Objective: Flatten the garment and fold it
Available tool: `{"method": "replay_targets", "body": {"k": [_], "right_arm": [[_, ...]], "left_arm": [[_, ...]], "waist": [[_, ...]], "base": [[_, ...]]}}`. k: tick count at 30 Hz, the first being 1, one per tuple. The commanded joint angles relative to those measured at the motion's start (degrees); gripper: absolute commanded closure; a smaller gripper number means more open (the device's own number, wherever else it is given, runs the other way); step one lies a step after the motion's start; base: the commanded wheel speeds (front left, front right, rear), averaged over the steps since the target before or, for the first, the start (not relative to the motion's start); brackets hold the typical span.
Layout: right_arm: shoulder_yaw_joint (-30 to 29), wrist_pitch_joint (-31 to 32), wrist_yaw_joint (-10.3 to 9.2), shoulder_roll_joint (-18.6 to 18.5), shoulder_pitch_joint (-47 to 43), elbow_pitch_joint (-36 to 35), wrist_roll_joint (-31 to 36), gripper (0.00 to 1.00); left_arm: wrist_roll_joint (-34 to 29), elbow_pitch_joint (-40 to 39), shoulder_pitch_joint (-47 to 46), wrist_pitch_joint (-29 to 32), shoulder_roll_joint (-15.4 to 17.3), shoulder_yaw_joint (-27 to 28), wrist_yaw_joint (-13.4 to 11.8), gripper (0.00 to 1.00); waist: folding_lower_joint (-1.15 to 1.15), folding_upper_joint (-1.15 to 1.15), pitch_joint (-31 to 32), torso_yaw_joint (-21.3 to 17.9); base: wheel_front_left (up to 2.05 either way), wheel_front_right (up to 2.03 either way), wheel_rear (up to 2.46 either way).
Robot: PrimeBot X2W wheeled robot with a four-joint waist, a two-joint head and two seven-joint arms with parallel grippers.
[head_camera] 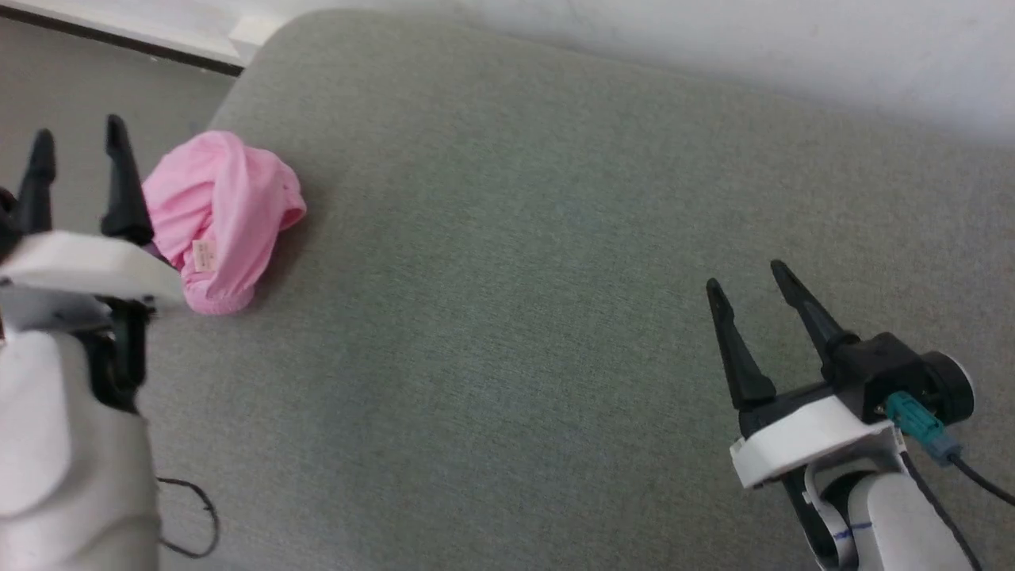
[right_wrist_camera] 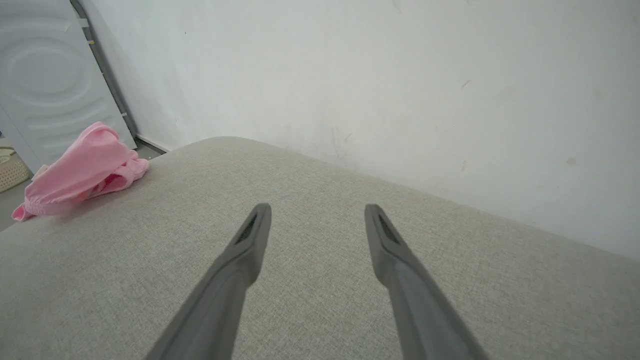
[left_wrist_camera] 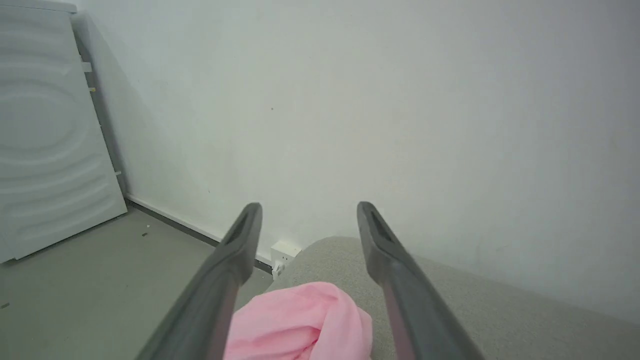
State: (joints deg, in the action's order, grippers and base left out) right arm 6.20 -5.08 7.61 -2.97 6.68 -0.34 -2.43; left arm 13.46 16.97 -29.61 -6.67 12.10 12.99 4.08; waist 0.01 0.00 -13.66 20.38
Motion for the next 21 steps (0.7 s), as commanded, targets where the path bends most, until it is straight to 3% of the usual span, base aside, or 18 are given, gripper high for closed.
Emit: {"method": "replay_targets", "body": {"k": [1, 9, 21], "right_arm": [[0.2, -0.2, -0.10, 0.1, 1.4, -0.1, 0.1, 0.00], [1.1, -1.6, -0.11, 0.1, 4.0, 1.3, -0.6, 0.00], [3.3, -2.9, -0.12, 0.1, 7.4, 2.4, -2.3, 0.00]], "left_arm": [[0.9, 2.3, -2.3, 1.5, 1.4, 0.5, 0.6, 0.00], [7.0, 21.2, -12.1, 18.0, 8.7, -1.3, 2.4, 0.00], [14.6, 37.8, -17.3, 33.9, 12.9, -2.6, 3.2, 0.00]], "waist": [[-0.01, 0.00, -4.0, -2.9], [-0.01, 0.00, -8.7, -5.7], [-0.01, 0.00, -12.7, -7.4]], "base": [[0.00, 0.00, 0.00], [0.00, 0.00, 0.00], [0.00, 0.00, 0.00]]}}
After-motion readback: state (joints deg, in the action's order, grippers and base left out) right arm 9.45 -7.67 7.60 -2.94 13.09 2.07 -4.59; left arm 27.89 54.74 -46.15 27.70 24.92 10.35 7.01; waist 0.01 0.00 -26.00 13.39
